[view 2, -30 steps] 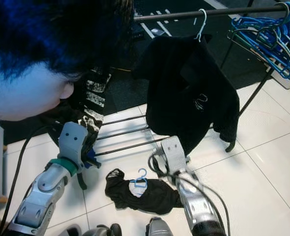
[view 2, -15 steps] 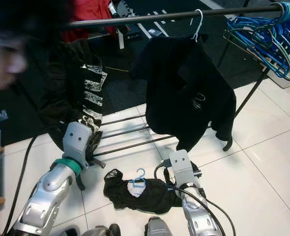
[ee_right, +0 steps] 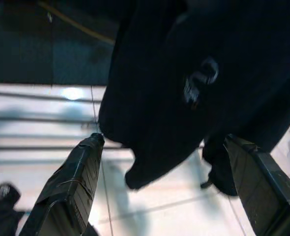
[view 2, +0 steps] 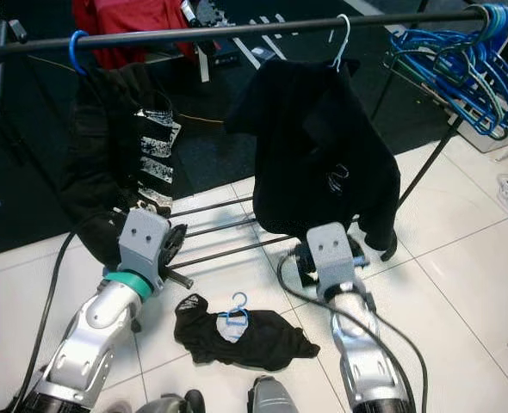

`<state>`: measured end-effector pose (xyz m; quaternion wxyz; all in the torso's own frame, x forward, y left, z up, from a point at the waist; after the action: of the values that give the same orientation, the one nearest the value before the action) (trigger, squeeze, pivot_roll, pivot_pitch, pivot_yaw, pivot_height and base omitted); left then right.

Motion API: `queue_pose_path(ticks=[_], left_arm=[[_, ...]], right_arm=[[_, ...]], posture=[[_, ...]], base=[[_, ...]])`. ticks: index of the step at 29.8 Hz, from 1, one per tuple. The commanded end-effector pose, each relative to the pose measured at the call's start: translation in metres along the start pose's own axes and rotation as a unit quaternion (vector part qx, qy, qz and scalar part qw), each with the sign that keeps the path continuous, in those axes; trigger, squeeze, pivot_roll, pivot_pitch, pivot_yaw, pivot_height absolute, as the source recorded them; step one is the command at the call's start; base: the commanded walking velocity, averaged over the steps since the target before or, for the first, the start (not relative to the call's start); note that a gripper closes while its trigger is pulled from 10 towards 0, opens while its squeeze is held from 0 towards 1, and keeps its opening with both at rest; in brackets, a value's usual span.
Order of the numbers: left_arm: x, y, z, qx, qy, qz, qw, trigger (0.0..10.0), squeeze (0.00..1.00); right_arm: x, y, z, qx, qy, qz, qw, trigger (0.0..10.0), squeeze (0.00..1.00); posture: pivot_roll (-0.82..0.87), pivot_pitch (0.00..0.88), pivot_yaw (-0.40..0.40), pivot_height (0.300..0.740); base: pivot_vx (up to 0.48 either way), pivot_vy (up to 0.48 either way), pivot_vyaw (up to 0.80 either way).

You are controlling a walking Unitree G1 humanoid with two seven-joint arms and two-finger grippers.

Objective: Hang hanger

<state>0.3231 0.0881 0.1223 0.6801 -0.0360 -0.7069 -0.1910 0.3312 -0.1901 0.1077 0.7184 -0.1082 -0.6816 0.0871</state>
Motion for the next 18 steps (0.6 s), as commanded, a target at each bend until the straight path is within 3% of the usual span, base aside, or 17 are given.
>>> queue_pose_path(ticks=[1,10,18], left_arm=[[-0.006,0.002,0.002,0.005,0.011,-0.001,1.000,10.0,0.00],[-0.004,-0.006,-0.008,-0.008,-0.002,-0.002,1.000,10.0,0.00],[-0.001,-0.001,-0.010,-0.006,-0.004,-0.003,1.000,10.0,0.00]], right_arm=[[0.000,0.000,0.000,0.003,0.004,-0.001,1.000,10.0,0.00],[-0.001,-0.005,0.004,-0.008,0.010,0.003,1.000,10.0,0.00],[-0.010,-0.001,0.006,-0.010,0.024,-0.009,1.000,10.0,0.00]], posture=[[-0.27,0.112,0.057,0.740],[-0.29,0.080,0.078,0.740],[-0.27,0.069,0.088,0.740]], base=[[0.000,0.000,0.00],[0.000,0.000,0.00],[0.000,0.000,0.00]])
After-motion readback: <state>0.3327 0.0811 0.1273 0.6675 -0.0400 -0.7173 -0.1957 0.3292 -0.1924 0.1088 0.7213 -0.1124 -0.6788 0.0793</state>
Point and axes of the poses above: a point about 5 cm out from each wrist's last joint towards the gripper, its own z axis pointing back from the gripper into the wrist, its own x axis along the axis of the wrist's last joint, y = z × x, the point moved 4 cm from there along -z, pointing out of the wrist towards the gripper, and after that the axes turned 4 degrees about -z, right-handed, at the moved point
